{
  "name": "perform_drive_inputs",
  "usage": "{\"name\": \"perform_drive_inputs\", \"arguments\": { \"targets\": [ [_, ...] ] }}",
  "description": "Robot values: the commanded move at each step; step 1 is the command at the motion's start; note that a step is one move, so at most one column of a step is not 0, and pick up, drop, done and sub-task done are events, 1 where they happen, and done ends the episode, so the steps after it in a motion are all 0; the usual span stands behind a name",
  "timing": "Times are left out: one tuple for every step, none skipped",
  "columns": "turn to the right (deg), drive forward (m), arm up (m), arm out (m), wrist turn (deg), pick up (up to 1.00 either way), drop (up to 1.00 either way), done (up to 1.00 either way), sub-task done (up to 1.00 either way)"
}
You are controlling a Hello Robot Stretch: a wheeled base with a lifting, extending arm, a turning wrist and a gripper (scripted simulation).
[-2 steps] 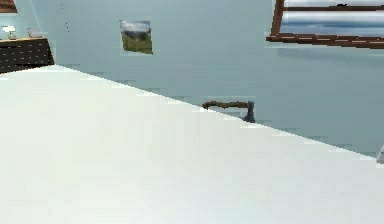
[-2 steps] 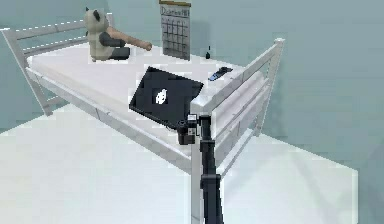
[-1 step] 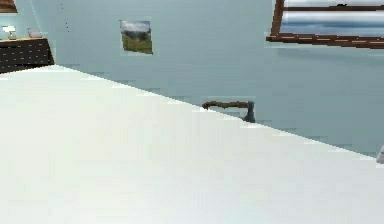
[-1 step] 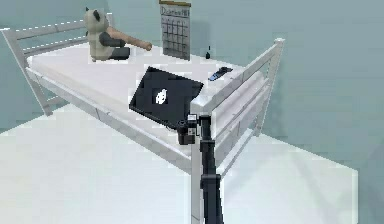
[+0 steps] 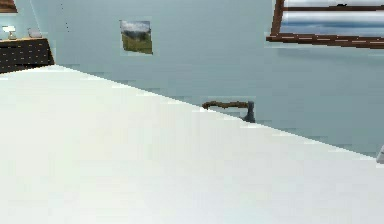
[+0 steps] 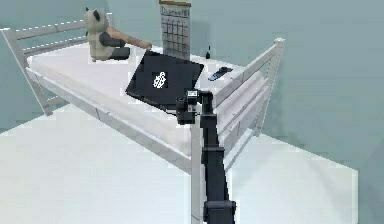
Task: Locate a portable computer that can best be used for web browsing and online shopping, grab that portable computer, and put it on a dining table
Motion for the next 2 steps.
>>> {"name": "perform_drive_inputs", "arguments": {
  "targets": [
    [0.0,0.00,0.20,0.00,0.0,0.00,0.00,0.00,0.00],
    [0.0,0.00,0.00,0.00,-45.0,0.00,0.00,0.00,0.00]
  ]
}}
